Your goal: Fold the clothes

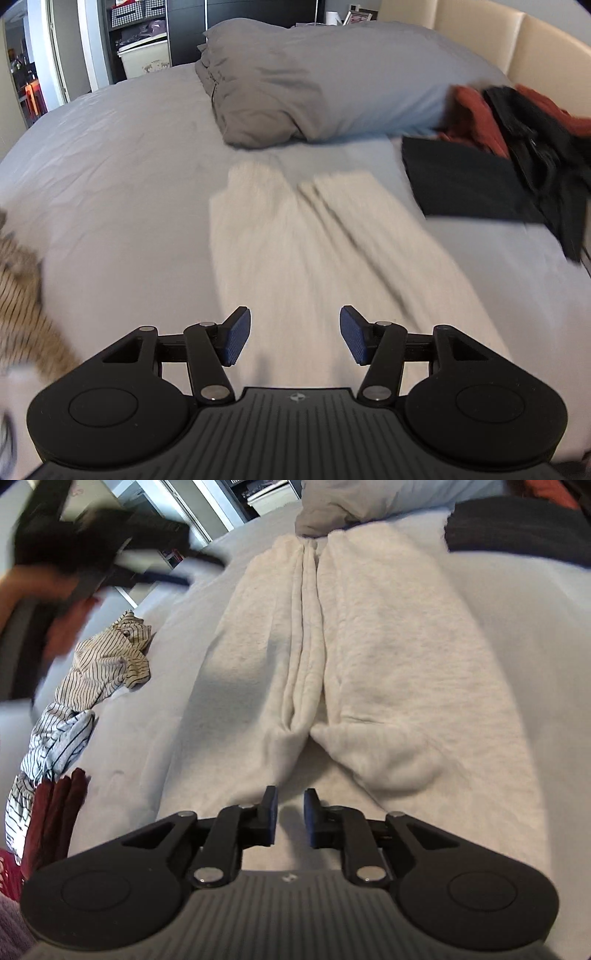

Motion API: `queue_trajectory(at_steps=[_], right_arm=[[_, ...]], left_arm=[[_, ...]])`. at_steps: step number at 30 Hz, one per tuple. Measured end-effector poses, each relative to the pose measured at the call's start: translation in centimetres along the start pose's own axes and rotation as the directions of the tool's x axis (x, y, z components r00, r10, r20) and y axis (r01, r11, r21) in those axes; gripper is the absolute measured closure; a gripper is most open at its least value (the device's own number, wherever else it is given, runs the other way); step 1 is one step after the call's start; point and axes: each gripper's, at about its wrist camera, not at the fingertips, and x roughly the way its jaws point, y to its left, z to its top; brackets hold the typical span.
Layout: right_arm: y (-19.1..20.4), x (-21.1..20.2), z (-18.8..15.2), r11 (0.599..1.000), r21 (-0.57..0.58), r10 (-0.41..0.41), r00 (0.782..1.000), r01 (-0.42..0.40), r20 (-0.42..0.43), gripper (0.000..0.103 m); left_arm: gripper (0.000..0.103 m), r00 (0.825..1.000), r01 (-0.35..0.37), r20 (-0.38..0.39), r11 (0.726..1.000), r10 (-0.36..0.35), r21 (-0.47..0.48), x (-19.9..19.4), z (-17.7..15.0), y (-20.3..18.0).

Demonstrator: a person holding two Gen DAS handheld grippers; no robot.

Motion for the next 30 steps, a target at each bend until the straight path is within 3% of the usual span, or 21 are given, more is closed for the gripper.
queue_trajectory(at_steps=[1, 2, 6, 9, 11, 14, 17, 22, 25, 28, 29, 30], right_arm=[[0.1, -0.7, -0.3, 1.000, -0.021, -0.013, 1.000, 0.014, 0.009, 0.065], [0.2, -1.5, -0.6, 0.998, -0.050, -0.030, 0.999, 0.031, 0.021, 0.062], [0.6, -3.8, -1.5, 0.970, -0.205, -0.117, 0.989, 0.133, 0.088, 0.062], [1.2, -4.3, -1.9, 0.902, -0.356, -0.196, 0.967, 0.244, 0.165, 0.061], [1.5, -4.0, -2.0, 0.850, -0.437, -0.225, 0.953, 0.293, 0.201, 0.050], [1.7, -3.5, -1.8, 0.806, -0.500, -0.235, 0.946, 0.318, 0.222, 0.042], [2.2, -1.9, -1.5, 0.759, -0.555, -0.237, 0.939, 0.340, 0.251, 0.042], [2.8, 2.0, -1.4, 0.658, -0.639, -0.305, 0.916, 0.400, 0.259, 0.042], [2.6, 2.8, -2.2, 0.606, -0.670, -0.325, 0.902, 0.429, 0.284, 0.046], [2.8, 2.6, -2.7, 0.521, -0.702, -0.361, 0.871, 0.485, 0.333, 0.070], [2.8, 2.5, -2.9, 0.489, -0.712, -0.373, 0.859, 0.504, 0.352, 0.078], [2.9, 2.4, -3.1, 0.457, -0.720, -0.384, 0.846, 0.523, 0.370, 0.080]], left_arm=[[0.051, 1.000, -0.001, -0.002, 1.000, 0.001, 0.004, -1.0, -1.5, -0.2], [0.051, 1.000, -0.002, -0.003, 1.000, 0.002, 0.011, -2.0, -2.9, -0.6], [0.051, 0.999, -0.023, 0.027, 0.993, 0.020, 0.114, -4.4, -7.7, -3.9], [0.049, 0.998, -0.044, 0.060, 0.976, 0.032, 0.214, -5.1, -10.2, -7.0], [0.049, 0.997, -0.061, 0.067, 0.963, 0.045, 0.261, -4.8, -11.5, -8.7], [0.049, 0.995, -0.093, 0.075, 0.940, 0.072, 0.329, -3.7, -12.9, -10.6], [0.049, 0.990, -0.132, 0.093, 0.918, 0.105, 0.375, -2.4, -13.9, -11.6], [0.049, 0.990, -0.127, 0.096, 0.925, 0.099, 0.358, -0.4, -15.0, -11.3], [0.051, 0.986, -0.150, 0.126, 0.903, 0.107, 0.402, 0.1, -15.7, -11.4], [0.085, 0.988, -0.133, 0.132, 0.901, 0.085, 0.413, -0.2, -15.9, -11.2], [0.092, 0.988, -0.131, 0.135, 0.901, 0.081, 0.413, -0.5, -15.9, -11.1], [0.094, 0.986, -0.140, 0.144, 0.891, 0.085, 0.431, -0.9, -15.9, -11.2]])
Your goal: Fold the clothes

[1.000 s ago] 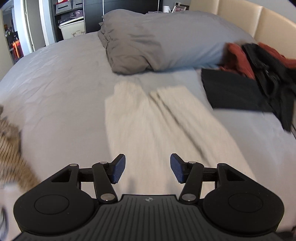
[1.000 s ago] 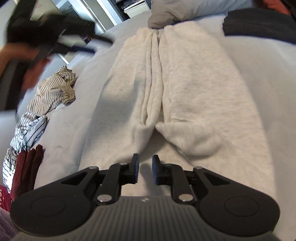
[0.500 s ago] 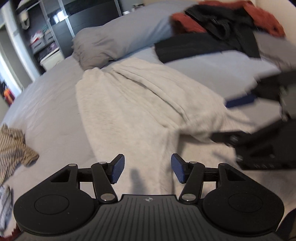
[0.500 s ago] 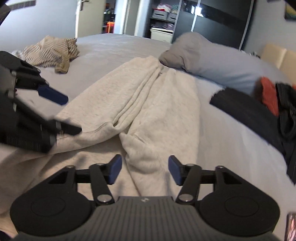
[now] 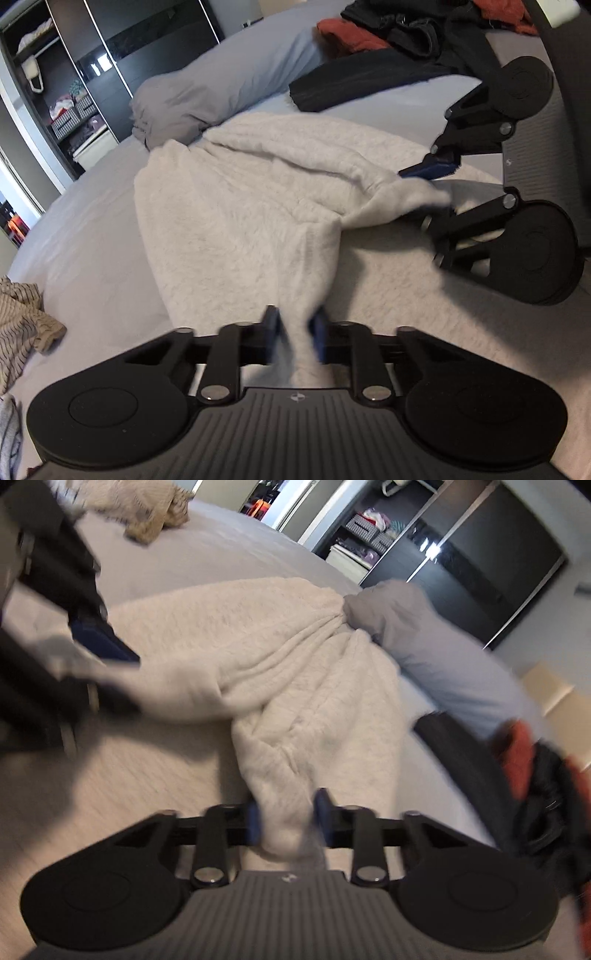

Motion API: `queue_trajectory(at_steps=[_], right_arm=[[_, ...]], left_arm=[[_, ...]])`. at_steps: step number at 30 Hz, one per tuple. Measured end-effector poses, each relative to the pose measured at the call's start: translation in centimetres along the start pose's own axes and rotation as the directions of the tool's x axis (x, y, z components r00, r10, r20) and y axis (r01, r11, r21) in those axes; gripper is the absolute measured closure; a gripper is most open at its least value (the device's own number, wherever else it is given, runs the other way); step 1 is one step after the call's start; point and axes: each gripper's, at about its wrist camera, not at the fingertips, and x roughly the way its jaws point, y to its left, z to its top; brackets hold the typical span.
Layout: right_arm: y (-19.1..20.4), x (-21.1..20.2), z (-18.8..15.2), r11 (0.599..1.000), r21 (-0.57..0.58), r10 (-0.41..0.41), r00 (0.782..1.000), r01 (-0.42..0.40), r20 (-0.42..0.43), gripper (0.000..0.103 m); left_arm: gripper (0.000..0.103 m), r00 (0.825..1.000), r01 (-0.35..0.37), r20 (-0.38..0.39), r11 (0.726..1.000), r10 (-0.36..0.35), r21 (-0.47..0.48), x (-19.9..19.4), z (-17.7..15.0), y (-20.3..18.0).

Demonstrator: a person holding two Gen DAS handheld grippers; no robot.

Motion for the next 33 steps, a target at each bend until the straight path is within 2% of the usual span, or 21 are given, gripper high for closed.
queue_trajectory(at_steps=[2, 5, 8, 13, 18, 20, 24, 26, 28, 30, 33], right_arm=[[-0.1, -0.5, 0.1, 0.998, -0.045, -0.042, 0.999, 0.042, 0.003, 0.086], [0.3, -1.1, 0.3, 0.982, -0.152, -0.108, 0.994, 0.110, 0.019, 0.087], [1.1, -1.0, 0.2, 0.954, -0.262, -0.148, 0.989, 0.146, 0.013, 0.087], [3.0, -0.5, -0.4, 0.929, -0.356, -0.109, 0.994, 0.102, 0.000, 0.087], [3.4, 0.1, -0.6, 0.932, -0.359, -0.049, 0.999, 0.044, -0.005, 0.087], [3.8, 0.2, -0.9, 0.924, -0.379, -0.044, 0.999, 0.038, -0.005, 0.083], [4.1, -0.8, -1.1, 0.919, -0.391, -0.052, 0.999, 0.048, 0.001, 0.072], [3.6, -1.8, -1.0, 0.932, -0.360, -0.040, 0.999, 0.037, 0.000, 0.058], [2.9, -3.3, -0.6, 0.959, -0.285, -0.012, 1.000, 0.015, 0.013, 0.052], [1.9, -4.5, 0.1, 0.979, -0.204, 0.011, 1.000, -0.005, 0.027, 0.052], [0.5, -5.8, 1.0, 0.995, -0.096, -0.004, 0.997, 0.012, 0.078, 0.052]], left_arm=[[0.096, 1.000, -0.009, 0.004, 0.998, 0.009, 0.069, -0.7, 0.1, -0.3], [0.097, 1.000, -0.025, 0.008, 0.986, 0.024, 0.165, -1.4, -0.3, -0.9], [0.097, 0.999, -0.032, -0.004, 0.978, 0.034, 0.204, -1.5, -1.0, -1.0], [0.097, 1.000, -0.004, -0.006, 0.977, 0.006, 0.213, -0.4, -1.5, -1.1], [0.095, 0.999, 0.043, -0.014, 0.975, -0.040, 0.219, 0.7, -1.9, -1.3], [0.093, 0.999, 0.052, -0.012, 0.976, -0.051, 0.209, 0.7, -2.0, -1.2], [0.084, 0.997, 0.079, -0.009, 0.983, -0.079, 0.166, -0.1, -2.0, -0.9], [0.066, 0.992, 0.123, 0.001, 0.988, -0.123, 0.090, -0.9, -1.9, -0.2], [0.058, 0.983, 0.180, 0.023, 0.984, -0.180, -0.010, -1.8, -1.6, 1.0], [0.057, 0.975, 0.216, 0.065, 0.972, -0.211, -0.090, -2.9, -1.4, 2.0], [0.057, 0.974, 0.211, 0.117, 0.964, -0.193, -0.162, -3.9, -0.7, 3.3]])
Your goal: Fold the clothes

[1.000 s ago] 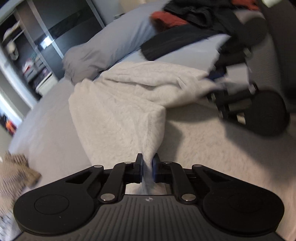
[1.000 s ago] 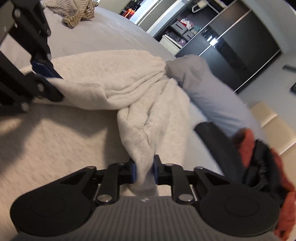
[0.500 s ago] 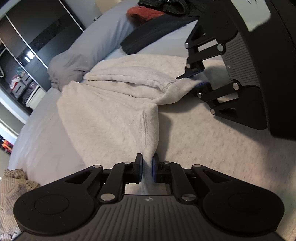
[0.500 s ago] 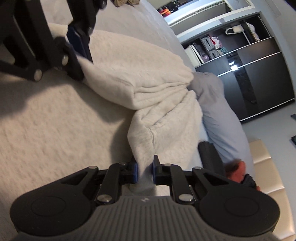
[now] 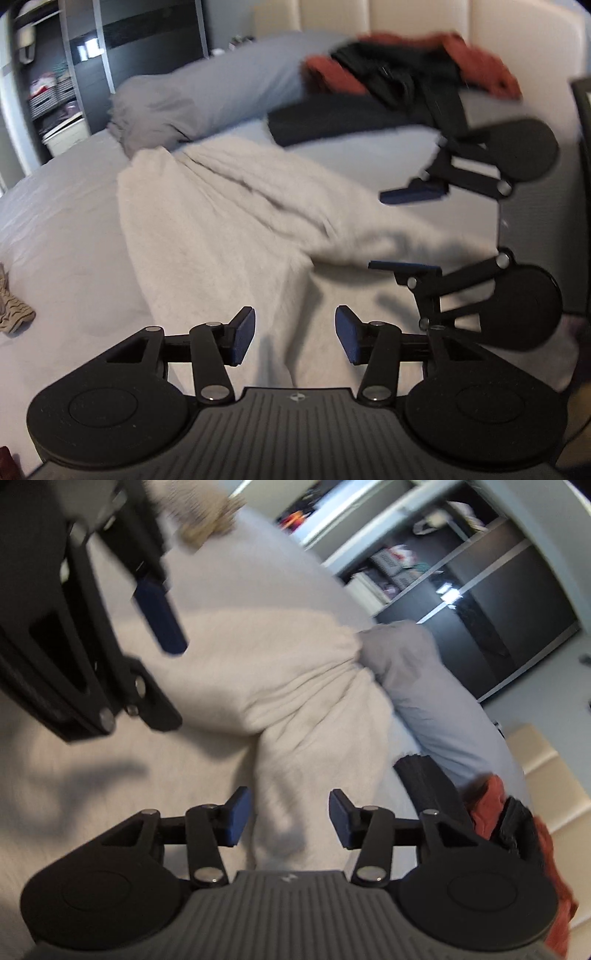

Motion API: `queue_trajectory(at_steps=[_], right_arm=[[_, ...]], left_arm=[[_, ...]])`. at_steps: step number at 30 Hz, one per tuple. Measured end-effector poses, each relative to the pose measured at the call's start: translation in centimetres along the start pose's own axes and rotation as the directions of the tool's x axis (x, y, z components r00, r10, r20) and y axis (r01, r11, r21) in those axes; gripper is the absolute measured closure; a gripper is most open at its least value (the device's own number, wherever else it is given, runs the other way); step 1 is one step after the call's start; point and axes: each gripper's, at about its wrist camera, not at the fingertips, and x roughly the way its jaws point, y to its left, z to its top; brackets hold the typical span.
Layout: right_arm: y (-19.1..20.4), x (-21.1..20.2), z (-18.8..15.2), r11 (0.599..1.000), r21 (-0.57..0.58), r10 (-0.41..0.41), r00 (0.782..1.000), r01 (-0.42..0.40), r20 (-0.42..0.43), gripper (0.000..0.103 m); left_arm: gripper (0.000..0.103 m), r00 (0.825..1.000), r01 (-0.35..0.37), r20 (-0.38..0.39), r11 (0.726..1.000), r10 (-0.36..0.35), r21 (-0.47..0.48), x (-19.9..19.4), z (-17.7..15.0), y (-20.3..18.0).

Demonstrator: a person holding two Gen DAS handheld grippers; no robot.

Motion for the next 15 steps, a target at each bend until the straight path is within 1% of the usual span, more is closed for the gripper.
queue_trajectory(at_steps=[3, 5, 7, 10, 13, 15], right_arm=[[-1.8, 0.6, 0.7, 0.993, 0.117, -0.036, 0.999, 0.033, 0.020, 0.054], [-2.8, 1.5, 1.0, 0.980, 0.196, -0.042, 0.999, 0.038, 0.016, 0.054], [-3.7, 2.6, 1.2, 0.964, 0.264, -0.038, 0.999, 0.035, 0.006, 0.054], [-4.7, 4.8, 1.7, 0.938, 0.343, -0.035, 0.999, 0.043, -0.028, 0.055], [-5.6, 6.7, 2.1, 0.899, 0.437, -0.014, 0.999, 0.033, -0.047, 0.056], [-6.2, 7.9, 2.5, 0.875, 0.483, 0.003, 0.999, 0.022, -0.049, 0.056]], left_arm=[[0.057, 0.998, -0.047, 0.043, 0.995, 0.051, -0.086, -0.1, 1.1, 1.4], [0.057, 0.994, -0.087, 0.045, 0.984, 0.095, -0.153, 0.6, 1.6, 2.5], [0.057, 0.990, -0.128, 0.036, 0.966, 0.140, -0.224, 1.4, 2.0, 3.7], [0.057, 0.985, -0.156, 0.014, 0.925, 0.172, -0.347, 2.6, 2.3, 5.6], [0.058, 0.982, -0.182, -0.020, 0.901, 0.189, -0.394, 4.0, 3.2, 6.7], [0.058, 0.978, -0.201, -0.023, 0.897, 0.209, -0.395, 5.0, 4.0, 6.9]])
